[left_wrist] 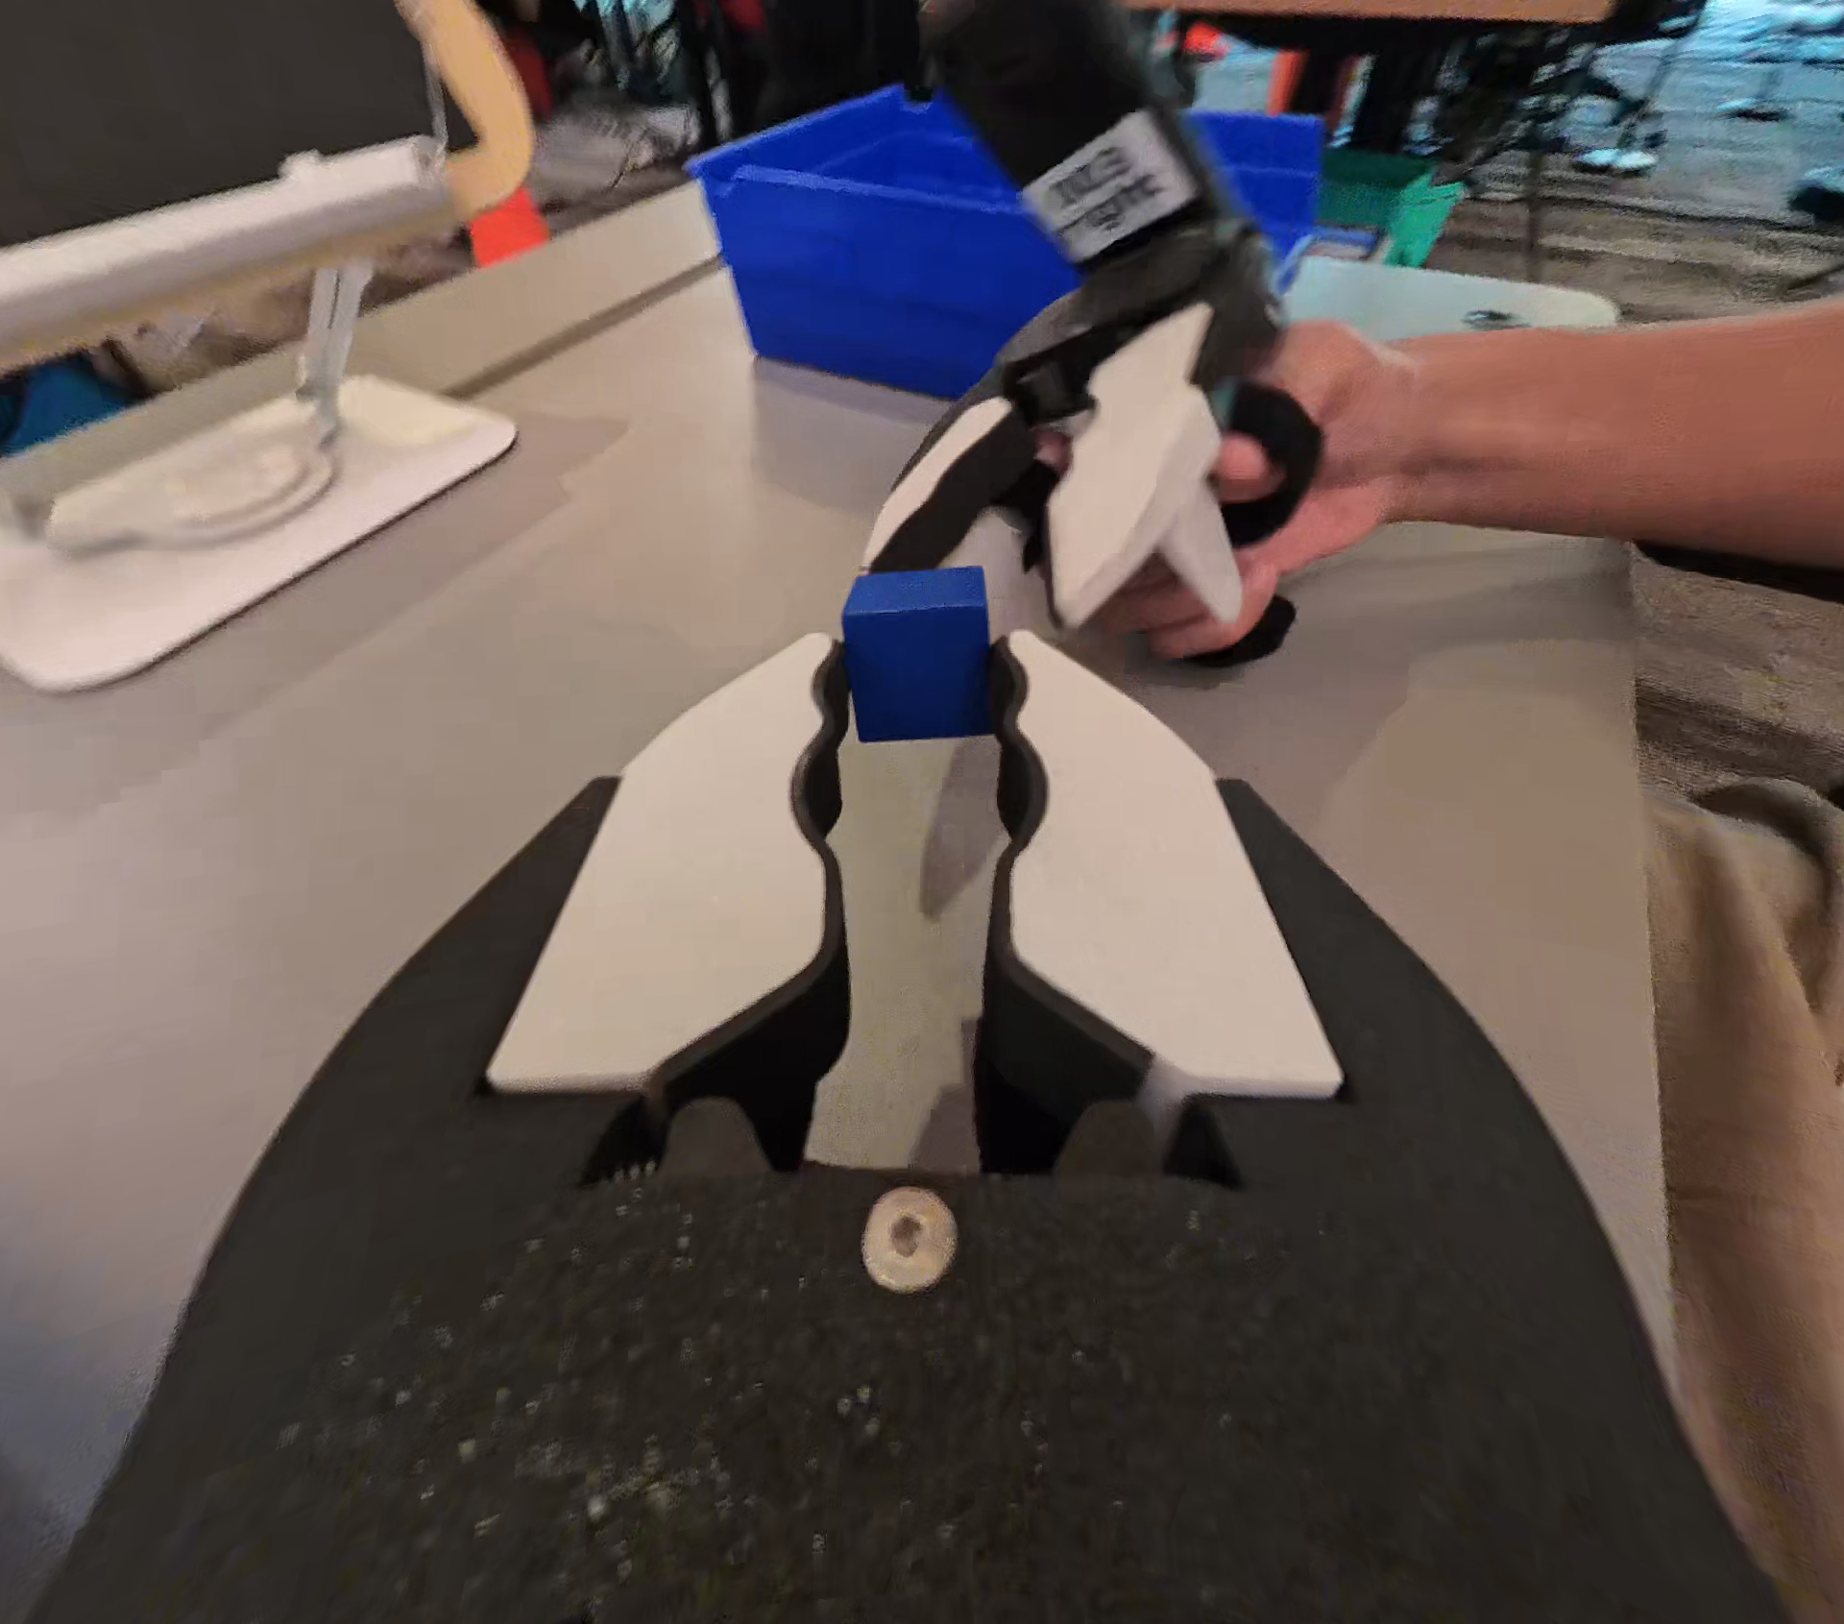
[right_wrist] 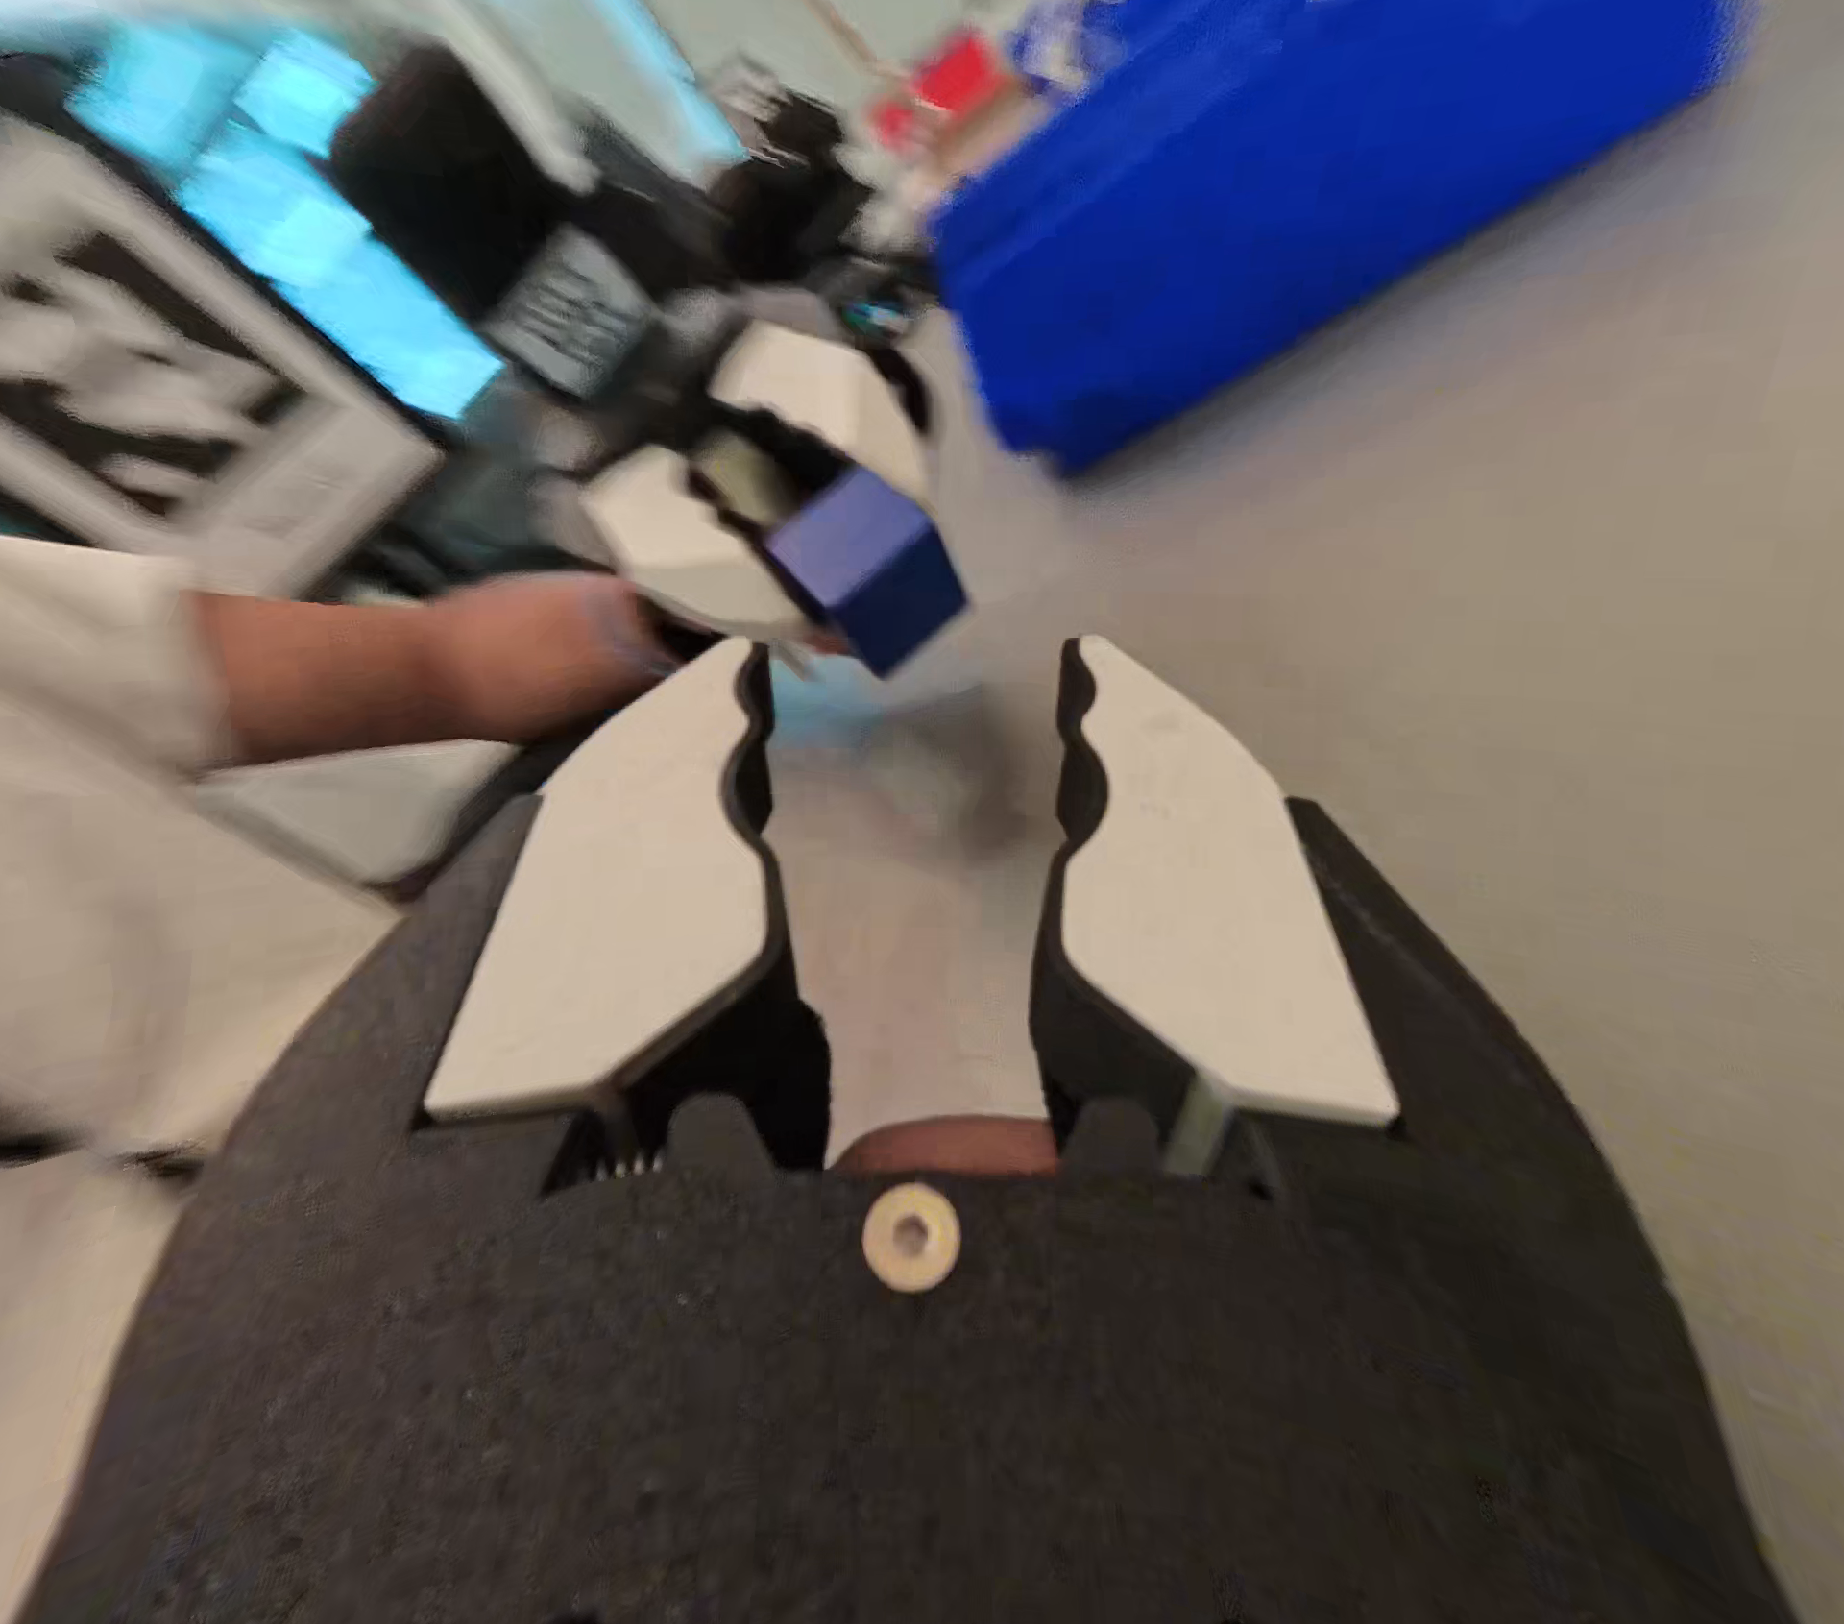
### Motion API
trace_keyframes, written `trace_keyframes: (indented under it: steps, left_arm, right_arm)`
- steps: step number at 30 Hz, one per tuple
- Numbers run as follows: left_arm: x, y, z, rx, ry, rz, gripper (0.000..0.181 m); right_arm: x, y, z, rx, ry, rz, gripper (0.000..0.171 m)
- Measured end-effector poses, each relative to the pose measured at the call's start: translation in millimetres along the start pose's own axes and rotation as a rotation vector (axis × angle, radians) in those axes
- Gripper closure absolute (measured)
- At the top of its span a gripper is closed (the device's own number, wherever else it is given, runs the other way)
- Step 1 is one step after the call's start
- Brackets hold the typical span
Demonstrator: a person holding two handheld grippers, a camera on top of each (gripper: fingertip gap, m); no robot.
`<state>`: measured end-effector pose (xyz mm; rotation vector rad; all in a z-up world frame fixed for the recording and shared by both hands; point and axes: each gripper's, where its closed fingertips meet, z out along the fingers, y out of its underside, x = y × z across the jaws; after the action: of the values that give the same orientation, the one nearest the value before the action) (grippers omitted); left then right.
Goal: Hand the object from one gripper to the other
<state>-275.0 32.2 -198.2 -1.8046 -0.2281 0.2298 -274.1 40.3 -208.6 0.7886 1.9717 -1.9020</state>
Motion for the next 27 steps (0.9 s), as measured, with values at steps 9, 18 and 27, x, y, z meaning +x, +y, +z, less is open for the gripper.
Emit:
trace_keyframes:
  steps: [9,18,27]
  left_arm:
    - [15.0,-28.8,-8.1,0.241,0.227,-0.304,0.155]
    - [14.6,-18.5,4.7,0.194,0.212,-0.398,0.155]
    - [-8.6,0.5,-2.7,0.024,-0.032,-0.001,0.129]
  right_arm:
    - [-30.9,-18.7,-5.6,0.125,-0.168,-0.073,0.125]
    - [-21.1,-15.3,-1.5,0.113,-0.112,-0.08,0.145]
    - [2.3,-23.0,-12.0,0.146,-0.087,0.136,0.145]
